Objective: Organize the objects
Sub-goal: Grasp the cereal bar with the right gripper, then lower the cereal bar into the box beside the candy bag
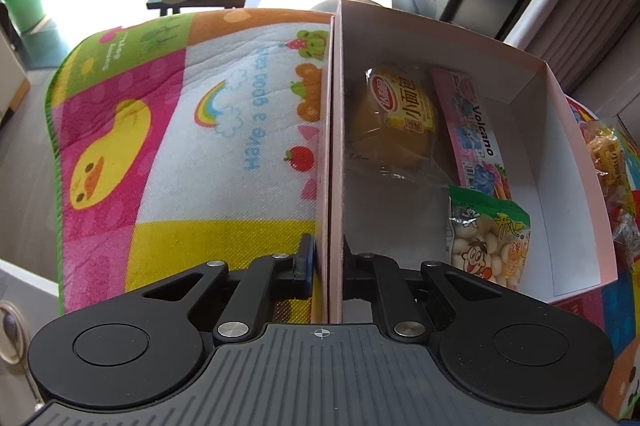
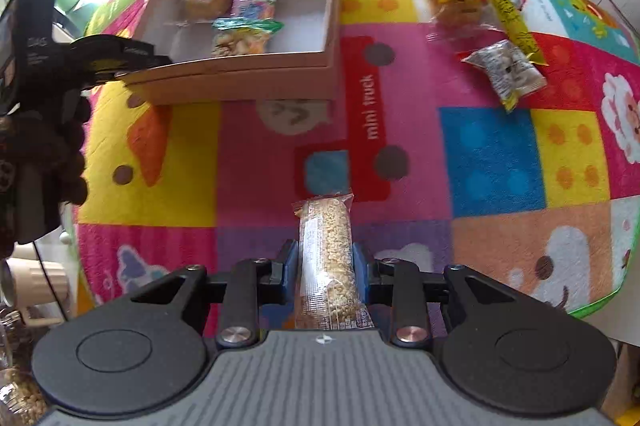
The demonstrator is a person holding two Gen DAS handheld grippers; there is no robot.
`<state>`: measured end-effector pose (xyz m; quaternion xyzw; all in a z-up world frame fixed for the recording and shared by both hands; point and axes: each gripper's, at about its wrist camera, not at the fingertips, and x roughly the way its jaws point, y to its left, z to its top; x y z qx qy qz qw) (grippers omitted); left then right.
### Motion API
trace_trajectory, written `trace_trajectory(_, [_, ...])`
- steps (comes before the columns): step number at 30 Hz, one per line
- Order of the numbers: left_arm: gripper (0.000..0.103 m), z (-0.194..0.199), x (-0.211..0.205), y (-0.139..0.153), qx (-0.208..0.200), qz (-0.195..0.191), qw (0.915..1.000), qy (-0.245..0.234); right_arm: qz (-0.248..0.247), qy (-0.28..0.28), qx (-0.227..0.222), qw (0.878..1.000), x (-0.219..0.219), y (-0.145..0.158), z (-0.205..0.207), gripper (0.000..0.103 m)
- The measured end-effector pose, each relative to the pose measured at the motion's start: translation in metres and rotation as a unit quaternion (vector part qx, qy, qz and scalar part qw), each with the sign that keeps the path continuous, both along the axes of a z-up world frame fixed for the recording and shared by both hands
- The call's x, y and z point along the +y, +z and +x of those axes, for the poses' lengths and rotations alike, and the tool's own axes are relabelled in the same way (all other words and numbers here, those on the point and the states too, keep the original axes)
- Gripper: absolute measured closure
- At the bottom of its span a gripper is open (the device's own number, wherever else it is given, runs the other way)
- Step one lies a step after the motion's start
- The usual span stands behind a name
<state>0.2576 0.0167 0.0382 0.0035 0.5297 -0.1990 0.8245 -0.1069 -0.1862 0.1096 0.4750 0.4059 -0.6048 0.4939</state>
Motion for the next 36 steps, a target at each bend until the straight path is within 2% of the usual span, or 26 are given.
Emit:
trace_trajectory(3, [0.091,0.000,0.003,0.000,0.005,-0.007,1.0000,0.000,-0.014,0.013,-0.013,1.000,-0.005,0.012,0.021,0.075])
trace_trajectory(6, [0.090,-0.001,0.002,0.001,0.006,-0.006,1.0000,-0.003,-0.051,0.021,-0.013,0.998,-0.020,0.034,0.032,0.075])
trace_trajectory(8, [0.090,-0.001,0.002,0.001,0.008,-0.005,0.9999,-0.003,-0.083,0.025,-0.005,0.996,-0.037,0.049,0.034,0.075])
trace_trajectory(12, [0.090,0.000,0.002,0.001,0.013,-0.007,0.9999,-0.002,-0.128,0.018,0.024,0.991,-0.076,0.062,0.027,0.075])
trace_trajectory(15, [0.090,0.000,0.002,0.001,0.013,-0.007,0.9999,-0.003,-0.149,0.002,0.046,0.988,-0.109,0.056,0.020,0.075])
trace_trajectory(19, [0.090,0.000,0.002,0.001,0.013,-0.007,0.9999,-0.003,-0.158,-0.024,0.049,0.986,-0.146,0.037,0.012,0.075])
trace_trajectory(23, [0.090,-0.001,0.003,0.000,0.015,-0.006,0.9999,-0.004,-0.161,-0.023,0.069,0.984,-0.173,0.015,0.010,0.075])
trace_trajectory(28, [0.090,-0.001,0.002,0.001,0.015,-0.007,0.9999,-0.002,-0.164,-0.022,0.086,0.982,-0.185,-0.002,0.007,0.074])
trace_trajectory(36, [0.090,-0.001,0.003,0.000,0.017,-0.007,0.9998,-0.002,-0.162,-0.021,0.084,0.983,-0.186,-0.014,0.005,0.074])
